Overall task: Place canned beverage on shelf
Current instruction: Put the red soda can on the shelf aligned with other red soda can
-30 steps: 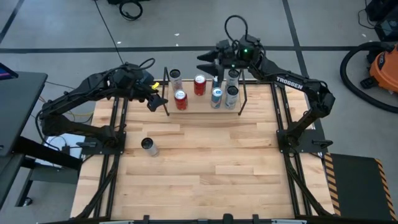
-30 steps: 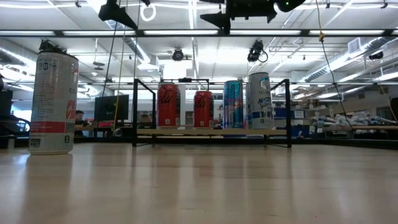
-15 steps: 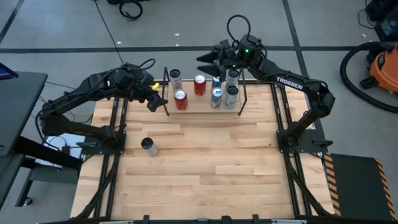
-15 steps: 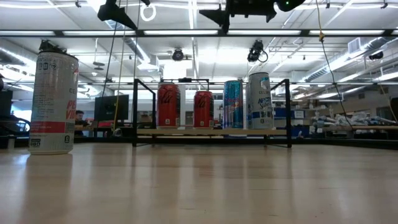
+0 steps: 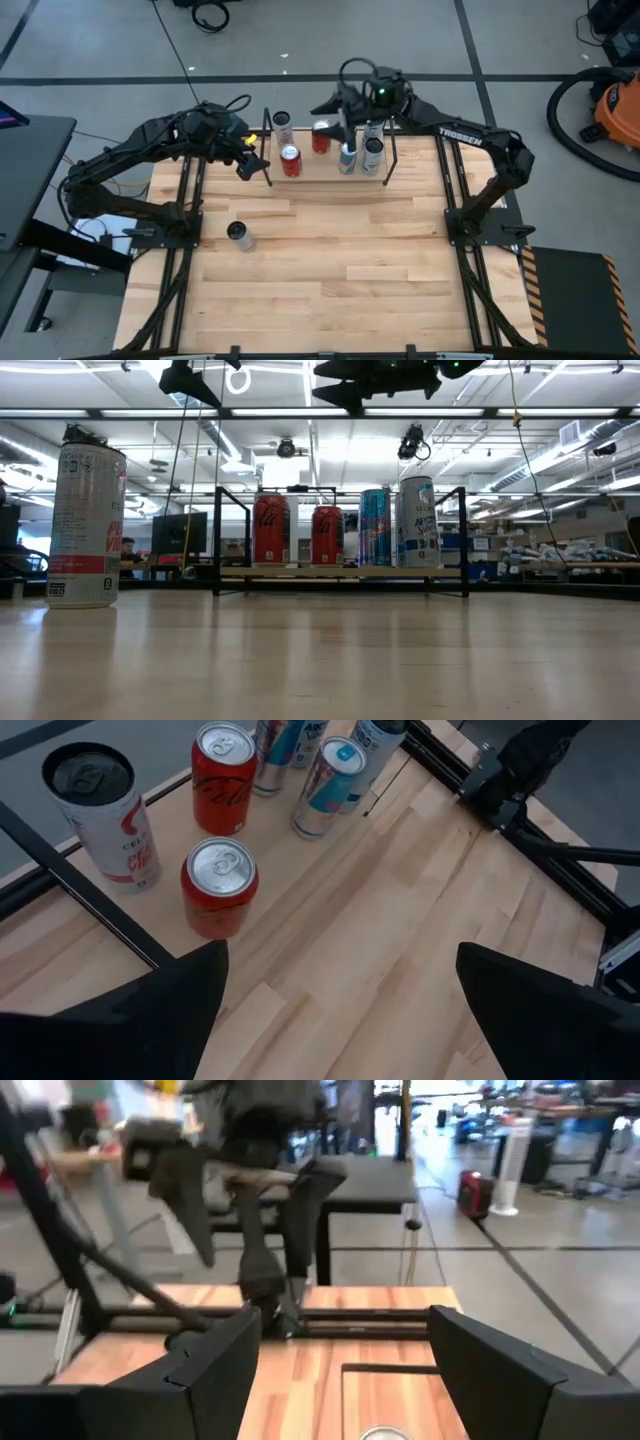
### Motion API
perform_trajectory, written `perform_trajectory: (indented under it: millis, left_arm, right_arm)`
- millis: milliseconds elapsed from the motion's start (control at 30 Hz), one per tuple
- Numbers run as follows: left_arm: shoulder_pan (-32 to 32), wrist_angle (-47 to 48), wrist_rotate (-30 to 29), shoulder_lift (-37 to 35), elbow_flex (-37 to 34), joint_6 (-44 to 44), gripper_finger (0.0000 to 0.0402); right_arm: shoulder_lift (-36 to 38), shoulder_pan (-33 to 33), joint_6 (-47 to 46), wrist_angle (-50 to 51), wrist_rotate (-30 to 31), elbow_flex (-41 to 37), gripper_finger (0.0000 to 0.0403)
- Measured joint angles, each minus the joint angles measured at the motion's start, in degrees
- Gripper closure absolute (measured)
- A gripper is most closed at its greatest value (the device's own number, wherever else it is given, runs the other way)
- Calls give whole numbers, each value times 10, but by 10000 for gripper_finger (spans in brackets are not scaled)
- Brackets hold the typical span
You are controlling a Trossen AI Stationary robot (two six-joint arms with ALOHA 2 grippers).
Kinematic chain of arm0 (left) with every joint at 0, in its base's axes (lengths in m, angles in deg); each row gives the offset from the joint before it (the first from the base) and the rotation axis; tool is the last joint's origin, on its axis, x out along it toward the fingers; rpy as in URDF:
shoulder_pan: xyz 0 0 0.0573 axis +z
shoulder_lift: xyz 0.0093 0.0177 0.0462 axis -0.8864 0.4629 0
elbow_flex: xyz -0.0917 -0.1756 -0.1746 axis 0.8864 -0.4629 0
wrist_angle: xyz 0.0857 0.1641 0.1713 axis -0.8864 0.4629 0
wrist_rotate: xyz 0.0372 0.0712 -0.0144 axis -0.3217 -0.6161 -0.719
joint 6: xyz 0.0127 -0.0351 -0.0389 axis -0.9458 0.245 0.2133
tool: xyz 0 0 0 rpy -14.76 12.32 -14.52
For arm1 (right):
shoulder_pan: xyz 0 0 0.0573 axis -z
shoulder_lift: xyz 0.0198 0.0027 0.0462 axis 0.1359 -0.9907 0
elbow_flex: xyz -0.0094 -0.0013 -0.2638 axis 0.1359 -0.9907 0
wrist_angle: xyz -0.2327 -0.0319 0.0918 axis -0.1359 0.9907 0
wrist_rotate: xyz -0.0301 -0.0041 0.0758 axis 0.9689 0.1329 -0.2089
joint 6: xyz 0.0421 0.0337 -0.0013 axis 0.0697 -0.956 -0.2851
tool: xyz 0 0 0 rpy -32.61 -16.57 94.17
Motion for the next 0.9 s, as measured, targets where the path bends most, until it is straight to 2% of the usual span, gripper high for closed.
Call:
perform_trajectory:
  millis: [300, 733, 900]
  left_arm:
    - [0, 0, -1, 0, 0, 0, 8]
    - [0, 8, -3, 0, 0, -12, 8]
    - [0, 8, -5, 0, 0, -11, 8]
  right_arm:
    - [-96, -40, 62, -66, 4, 0, 108]
    - [-204, -43, 101, -107, 39, 0, 108]
    - [-231, -43, 103, -136, 75, 0, 108]
